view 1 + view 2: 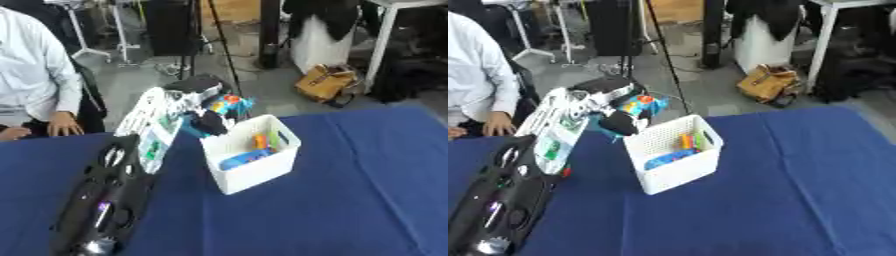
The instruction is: Pick up objects on the table and place them in the box.
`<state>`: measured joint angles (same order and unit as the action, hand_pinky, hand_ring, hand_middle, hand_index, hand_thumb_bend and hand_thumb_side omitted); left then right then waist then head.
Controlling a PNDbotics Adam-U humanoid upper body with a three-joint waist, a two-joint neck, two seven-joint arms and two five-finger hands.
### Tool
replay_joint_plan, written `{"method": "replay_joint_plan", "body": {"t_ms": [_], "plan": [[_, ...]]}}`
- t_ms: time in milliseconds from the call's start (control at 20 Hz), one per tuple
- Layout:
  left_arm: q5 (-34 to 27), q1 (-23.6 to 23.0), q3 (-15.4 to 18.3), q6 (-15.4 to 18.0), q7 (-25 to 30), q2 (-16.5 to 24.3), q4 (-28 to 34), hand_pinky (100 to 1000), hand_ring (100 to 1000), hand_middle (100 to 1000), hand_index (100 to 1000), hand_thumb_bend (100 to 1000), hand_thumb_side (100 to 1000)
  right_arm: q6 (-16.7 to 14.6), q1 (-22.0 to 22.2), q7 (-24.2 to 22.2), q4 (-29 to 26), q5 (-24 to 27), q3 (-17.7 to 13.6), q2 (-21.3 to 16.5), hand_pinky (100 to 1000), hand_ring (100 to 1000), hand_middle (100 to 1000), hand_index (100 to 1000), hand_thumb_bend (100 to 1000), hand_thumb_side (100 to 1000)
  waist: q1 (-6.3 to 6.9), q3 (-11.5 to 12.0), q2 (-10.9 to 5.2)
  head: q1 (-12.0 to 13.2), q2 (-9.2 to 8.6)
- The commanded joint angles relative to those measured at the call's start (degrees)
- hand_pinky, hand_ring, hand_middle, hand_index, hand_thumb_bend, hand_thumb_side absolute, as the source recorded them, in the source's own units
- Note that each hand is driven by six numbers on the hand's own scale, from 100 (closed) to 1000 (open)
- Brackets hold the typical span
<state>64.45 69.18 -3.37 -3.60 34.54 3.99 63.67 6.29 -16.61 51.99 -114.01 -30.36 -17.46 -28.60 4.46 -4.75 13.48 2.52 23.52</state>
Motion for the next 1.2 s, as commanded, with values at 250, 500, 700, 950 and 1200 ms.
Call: {"method": "replay_joint_plan", "body": {"t_ms": [250, 500, 700, 950, 1200], "plan": [[4.16, 2.16, 0.65, -1.58, -7.04, -2.94, -0.49, 100, 449, 527, 640, 100, 292, -0.39, -0.79, -0.02, -0.58, 0.28, 0.01, -1.72, 833, 842, 631, 713, 100, 688, -0.52, -0.59, -1.06, 0.37, -0.48], [8.54, 2.5, 0.86, -1.53, -12.35, -4.05, -2.27, 100, 450, 528, 640, 100, 301, -0.4, -0.79, -0.02, -0.58, 0.26, 0.02, -1.67, 833, 842, 631, 713, 100, 686, -0.52, -0.82, -0.94, 0.5, -0.42], [10.36, 2.69, 1.32, -1.41, -15.2, -5.37, -4.25, 100, 454, 529, 640, 100, 302, -0.33, -0.84, -0.02, -0.58, 0.17, 0.11, -1.58, 833, 842, 631, 712, 100, 686, -0.54, -0.99, -0.88, 0.66, -0.55], [13.54, 2.97, 1.62, -1.36, -17.75, -6.13, -6.09, 100, 461, 536, 640, 100, 303, -0.34, -0.86, -0.02, -0.58, 0.2, 0.18, -1.48, 832, 842, 631, 712, 100, 686, -0.59, -1.26, -0.86, 0.94, -0.71], [14.81, 3.44, 2.83, -0.56, -20.4, -6.95, -8.26, 100, 457, 530, 640, 100, 309, -0.31, -0.9, -0.02, -0.58, 0.22, 0.26, -1.41, 832, 841, 630, 712, 100, 684, -0.59, -1.37, -0.84, 1.25, -0.63]]}}
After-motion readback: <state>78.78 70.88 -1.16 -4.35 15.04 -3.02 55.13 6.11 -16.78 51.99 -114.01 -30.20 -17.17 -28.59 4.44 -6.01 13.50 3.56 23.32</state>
